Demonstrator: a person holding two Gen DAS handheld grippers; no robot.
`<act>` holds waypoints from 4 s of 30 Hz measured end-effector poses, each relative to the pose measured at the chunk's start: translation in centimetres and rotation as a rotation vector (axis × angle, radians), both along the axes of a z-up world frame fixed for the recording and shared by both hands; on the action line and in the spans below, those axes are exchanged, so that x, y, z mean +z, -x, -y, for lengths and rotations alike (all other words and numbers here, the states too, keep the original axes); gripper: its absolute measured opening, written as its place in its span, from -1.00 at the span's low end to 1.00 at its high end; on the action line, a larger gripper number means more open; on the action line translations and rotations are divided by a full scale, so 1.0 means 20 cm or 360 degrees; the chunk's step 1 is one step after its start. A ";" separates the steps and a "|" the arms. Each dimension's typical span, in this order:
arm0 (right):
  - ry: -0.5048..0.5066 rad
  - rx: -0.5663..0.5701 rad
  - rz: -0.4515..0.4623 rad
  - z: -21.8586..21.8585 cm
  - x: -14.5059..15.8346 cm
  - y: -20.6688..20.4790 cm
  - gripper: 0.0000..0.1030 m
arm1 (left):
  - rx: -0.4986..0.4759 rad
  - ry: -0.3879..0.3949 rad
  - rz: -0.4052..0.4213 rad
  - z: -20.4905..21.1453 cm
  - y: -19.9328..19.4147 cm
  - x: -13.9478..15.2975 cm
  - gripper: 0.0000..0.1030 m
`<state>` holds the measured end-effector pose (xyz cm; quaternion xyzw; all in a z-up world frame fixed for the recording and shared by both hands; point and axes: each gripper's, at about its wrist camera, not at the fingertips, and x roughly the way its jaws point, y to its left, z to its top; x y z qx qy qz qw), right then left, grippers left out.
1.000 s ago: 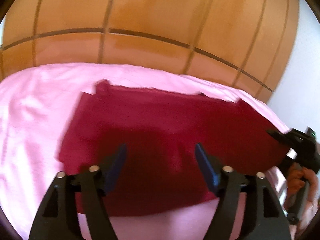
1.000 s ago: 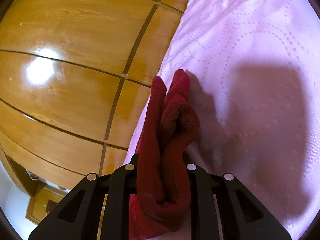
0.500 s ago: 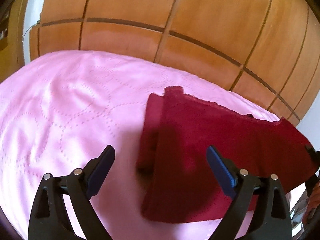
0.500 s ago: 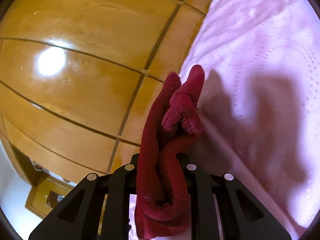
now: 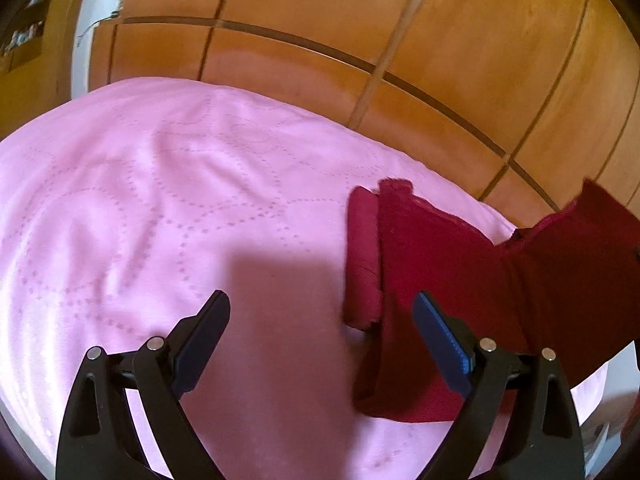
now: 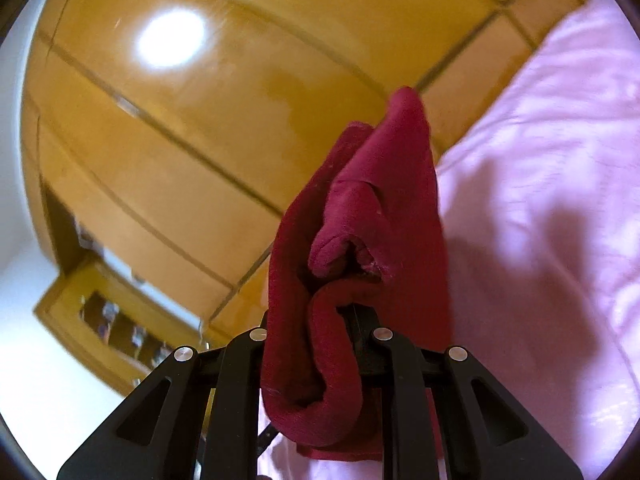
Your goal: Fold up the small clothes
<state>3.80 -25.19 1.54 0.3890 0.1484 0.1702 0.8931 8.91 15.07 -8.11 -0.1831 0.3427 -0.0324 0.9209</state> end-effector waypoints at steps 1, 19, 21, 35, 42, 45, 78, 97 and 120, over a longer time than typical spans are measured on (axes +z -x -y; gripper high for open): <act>0.0041 0.0029 -0.0005 -0.05 0.02 -0.02 -0.67 | 0.0006 0.0005 0.0003 -0.02 0.01 0.00 0.80; 0.0773 0.0510 -0.0262 -1.03 -0.34 -0.33 -0.25 | 0.0170 0.0204 -0.0001 -0.29 0.09 -0.03 0.79; 0.0813 0.0585 -0.0188 -1.05 -0.36 -0.29 0.25 | 0.0135 0.0213 0.0007 -0.27 0.08 -0.01 0.79; 0.0559 -0.0095 -0.0312 -0.37 -0.31 -0.01 0.39 | -0.0373 0.0338 -0.0001 0.13 -0.16 0.23 0.80; 0.0792 -0.0199 -0.0480 -0.35 -0.36 -0.12 0.47 | -0.0474 0.0009 -0.0194 0.36 -0.21 0.10 -0.73; 0.0889 -0.0187 -0.0441 -0.39 -0.34 -0.13 0.47 | -0.0467 0.0023 -0.0101 0.27 -0.12 0.15 -0.76; 0.0897 -0.0202 -0.0539 -0.36 -0.20 -0.41 0.59 | -0.0494 -0.0329 0.0017 0.54 -0.31 0.30 0.26; 0.0975 -0.0291 -0.0749 -0.42 -0.39 -0.67 0.68 | -0.0451 -0.0544 -0.0021 0.56 -0.42 0.00 0.41; 0.0826 -0.0193 -0.0711 -0.35 -0.38 -0.66 0.73 | -0.0475 -0.0456 0.0067 0.49 -0.30 0.14 0.82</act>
